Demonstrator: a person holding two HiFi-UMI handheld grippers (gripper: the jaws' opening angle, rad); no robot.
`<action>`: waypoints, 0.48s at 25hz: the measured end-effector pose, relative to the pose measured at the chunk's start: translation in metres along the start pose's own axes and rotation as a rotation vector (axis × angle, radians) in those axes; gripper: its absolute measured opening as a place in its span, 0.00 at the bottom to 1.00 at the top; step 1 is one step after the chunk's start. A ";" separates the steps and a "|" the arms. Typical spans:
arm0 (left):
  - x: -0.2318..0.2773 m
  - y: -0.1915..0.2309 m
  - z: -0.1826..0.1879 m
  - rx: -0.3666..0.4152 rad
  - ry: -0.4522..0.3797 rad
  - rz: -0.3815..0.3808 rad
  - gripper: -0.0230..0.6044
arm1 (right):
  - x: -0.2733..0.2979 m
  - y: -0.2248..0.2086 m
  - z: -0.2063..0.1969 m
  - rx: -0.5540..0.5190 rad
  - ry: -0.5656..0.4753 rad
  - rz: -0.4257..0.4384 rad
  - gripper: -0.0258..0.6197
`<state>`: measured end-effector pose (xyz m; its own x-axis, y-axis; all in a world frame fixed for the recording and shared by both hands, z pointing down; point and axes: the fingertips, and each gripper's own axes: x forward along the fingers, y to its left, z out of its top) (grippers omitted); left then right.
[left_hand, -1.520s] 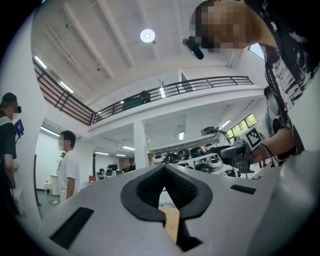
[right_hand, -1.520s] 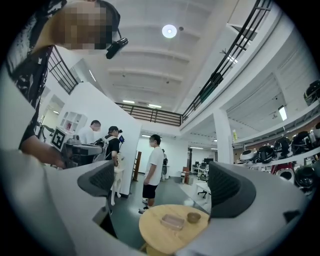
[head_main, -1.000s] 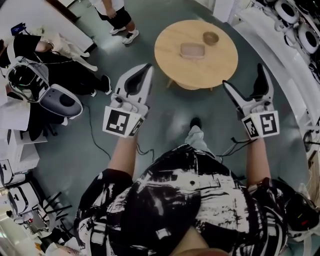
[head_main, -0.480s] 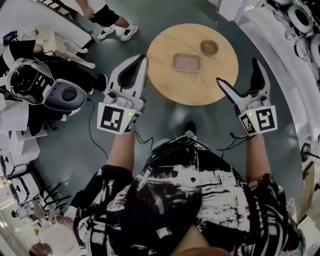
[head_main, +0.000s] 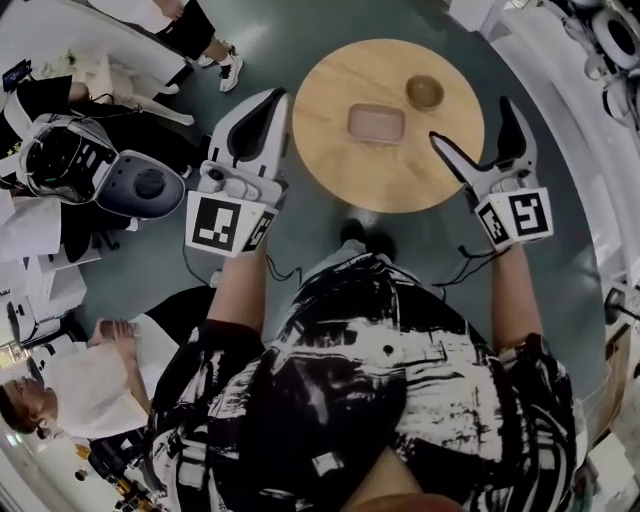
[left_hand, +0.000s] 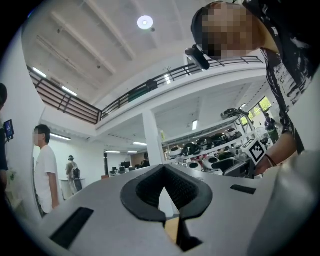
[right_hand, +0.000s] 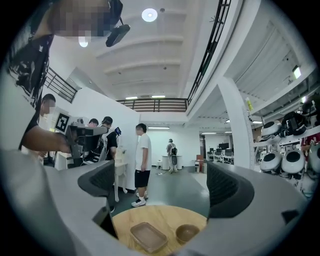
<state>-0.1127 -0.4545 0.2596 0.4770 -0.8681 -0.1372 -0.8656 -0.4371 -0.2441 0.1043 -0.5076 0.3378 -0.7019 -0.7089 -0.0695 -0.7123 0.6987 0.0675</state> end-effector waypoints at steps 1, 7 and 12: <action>0.002 0.001 0.001 -0.002 -0.002 -0.008 0.03 | 0.003 -0.001 -0.003 0.006 0.007 -0.006 0.92; 0.016 0.014 -0.003 -0.017 0.003 -0.050 0.03 | 0.025 -0.009 -0.049 0.079 0.090 -0.031 0.91; 0.013 0.020 -0.020 -0.038 0.034 -0.081 0.03 | 0.036 0.001 -0.122 0.191 0.203 -0.040 0.90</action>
<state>-0.1267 -0.4793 0.2718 0.5405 -0.8370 -0.0856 -0.8301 -0.5139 -0.2164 0.0782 -0.5445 0.4568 -0.6730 -0.7274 0.1340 -0.7397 0.6620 -0.1210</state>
